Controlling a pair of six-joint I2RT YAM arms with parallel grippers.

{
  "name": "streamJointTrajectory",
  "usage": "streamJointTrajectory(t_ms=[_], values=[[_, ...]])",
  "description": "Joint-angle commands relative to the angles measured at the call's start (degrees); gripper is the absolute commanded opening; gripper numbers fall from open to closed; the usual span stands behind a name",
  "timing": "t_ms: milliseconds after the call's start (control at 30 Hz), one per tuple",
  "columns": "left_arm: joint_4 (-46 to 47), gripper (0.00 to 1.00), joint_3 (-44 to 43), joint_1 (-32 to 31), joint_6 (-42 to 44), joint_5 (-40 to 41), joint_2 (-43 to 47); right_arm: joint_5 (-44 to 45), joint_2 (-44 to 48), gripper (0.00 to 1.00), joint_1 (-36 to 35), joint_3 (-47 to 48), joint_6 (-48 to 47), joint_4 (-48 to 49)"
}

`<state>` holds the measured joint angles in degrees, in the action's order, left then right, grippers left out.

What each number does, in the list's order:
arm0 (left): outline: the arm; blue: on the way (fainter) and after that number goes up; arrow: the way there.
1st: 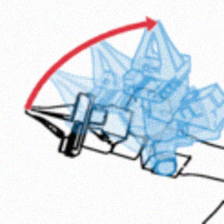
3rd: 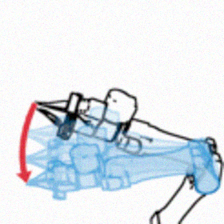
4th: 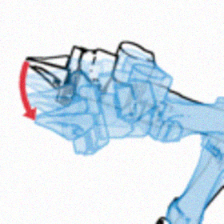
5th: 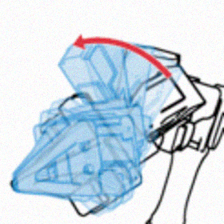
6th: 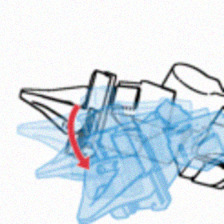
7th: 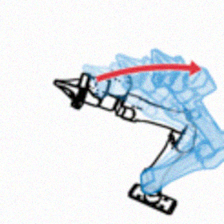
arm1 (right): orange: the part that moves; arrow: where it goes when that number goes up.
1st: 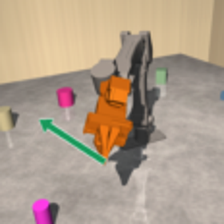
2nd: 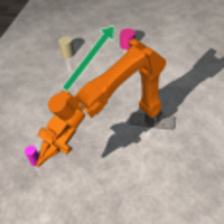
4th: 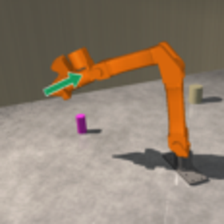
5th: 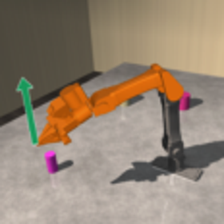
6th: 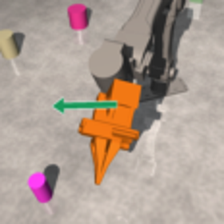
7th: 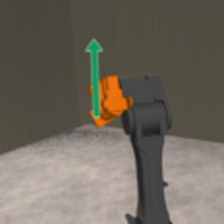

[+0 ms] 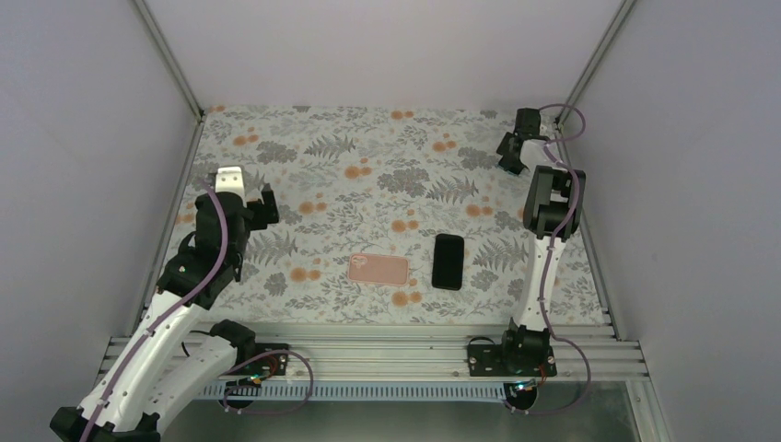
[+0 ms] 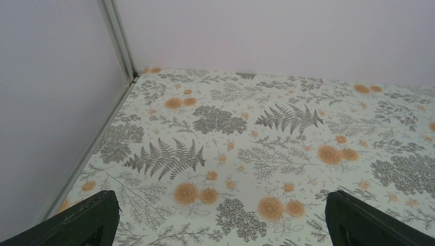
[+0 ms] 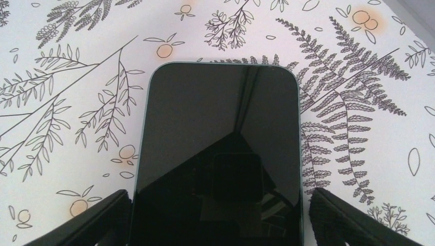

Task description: Put the phone into the phone case

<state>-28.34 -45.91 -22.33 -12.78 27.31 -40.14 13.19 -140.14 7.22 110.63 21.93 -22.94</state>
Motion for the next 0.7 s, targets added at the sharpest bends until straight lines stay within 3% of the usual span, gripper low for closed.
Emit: streamJointTrajectory(t_ms=[0, 67, 367, 667], values=[[1.50, 1.00, 0.21, 0.57, 0.89, -2.69, -0.08, -0.62, -0.71, 0.79, 0.26, -2.09, 1.41, -2.68], [1.48, 1.00, 0.03, 0.79, 0.91, -3.42, -0.03, -0.99, 0.65, 0.74, 0.12, -3.49, 2.06, -2.52], [-0.06, 1.00, -1.69, 1.00, -1.00, -3.25, 0.37, -6.05, 11.15, 0.67, -1.90, -17.88, 5.23, 2.60], [-2.63, 1.00, -2.78, 1.02, -8.39, -12.05, -0.75, -12.93, 25.09, 0.64, -2.52, -35.07, 6.73, 9.10]])
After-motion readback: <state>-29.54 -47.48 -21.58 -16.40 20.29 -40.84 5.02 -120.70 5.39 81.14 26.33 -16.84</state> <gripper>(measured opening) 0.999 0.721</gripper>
